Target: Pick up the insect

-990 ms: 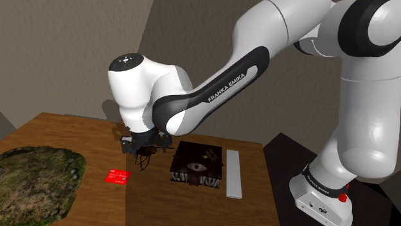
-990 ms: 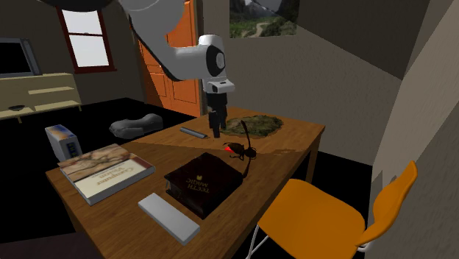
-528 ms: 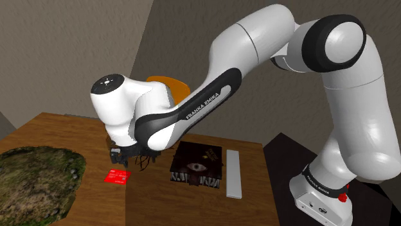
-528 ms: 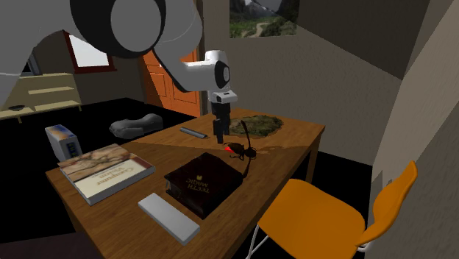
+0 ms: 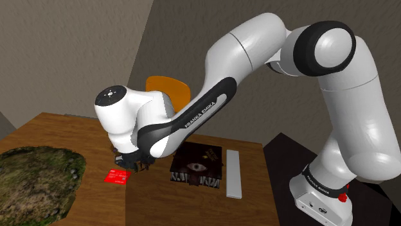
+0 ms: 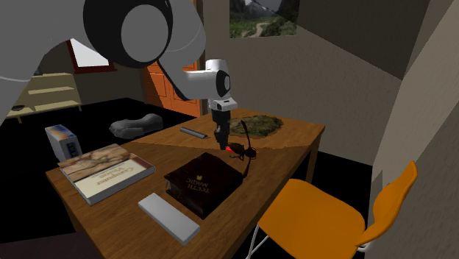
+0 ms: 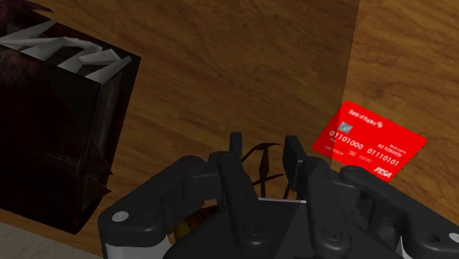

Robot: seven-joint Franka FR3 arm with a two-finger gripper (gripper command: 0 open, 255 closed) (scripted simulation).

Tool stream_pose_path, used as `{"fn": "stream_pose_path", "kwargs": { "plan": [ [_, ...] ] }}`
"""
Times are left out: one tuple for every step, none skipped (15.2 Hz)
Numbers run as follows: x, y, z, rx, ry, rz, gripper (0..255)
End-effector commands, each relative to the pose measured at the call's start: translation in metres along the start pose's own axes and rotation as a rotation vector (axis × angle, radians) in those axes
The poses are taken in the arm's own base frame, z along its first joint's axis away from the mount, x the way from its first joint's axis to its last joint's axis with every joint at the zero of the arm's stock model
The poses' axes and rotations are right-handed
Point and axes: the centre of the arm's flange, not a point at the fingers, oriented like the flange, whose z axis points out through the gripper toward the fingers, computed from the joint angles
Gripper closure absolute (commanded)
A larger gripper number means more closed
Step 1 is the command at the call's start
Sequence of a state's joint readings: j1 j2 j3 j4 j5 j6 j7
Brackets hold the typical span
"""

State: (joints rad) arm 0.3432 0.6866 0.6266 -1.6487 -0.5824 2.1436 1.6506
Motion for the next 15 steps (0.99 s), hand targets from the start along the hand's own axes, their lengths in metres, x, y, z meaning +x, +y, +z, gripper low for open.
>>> {"fn": "stream_pose_path", "kwargs": {
  "plan": [
    [0.0, 0.0, 0.0, 0.0, 0.0, 0.0, 255],
    [0.0, 0.0, 0.0, 0.0, 0.0, 0.0, 255],
    [0.0, 0.0, 0.0, 0.0, 0.0, 0.0, 255],
    [0.0, 0.0, 0.0, 0.0, 0.0, 0.0, 255],
    [0.0, 0.0, 0.0, 0.0, 0.0, 0.0, 255],
    [0.0, 0.0, 0.0, 0.0, 0.0, 0.0, 255],
    [0.0, 0.0, 0.0, 0.0, 0.0, 0.0, 255],
    [0.0, 0.0, 0.001, 0.0, 0.0, 0.0, 255],
    [0.0, 0.0, -0.005, 0.0, 0.0, 0.0, 255],
    [0.001, 0.0, -0.01, 0.0, 0.0, 0.0, 255],
    [0.001, 0.0, -0.015, 0.0, 0.0, 0.0, 255],
    [0.002, 0.001, -0.02, 0.0, 0.0, 0.0, 255],
    [0.002, 0.001, -0.026, 0.0, 0.0, 0.0, 255],
    [0.003, 0.001, -0.031, 0.0, 0.0, 0.0, 255],
    [0.003, 0.001, -0.036, 0.0, 0.0, 0.0, 255]
  ]
}}
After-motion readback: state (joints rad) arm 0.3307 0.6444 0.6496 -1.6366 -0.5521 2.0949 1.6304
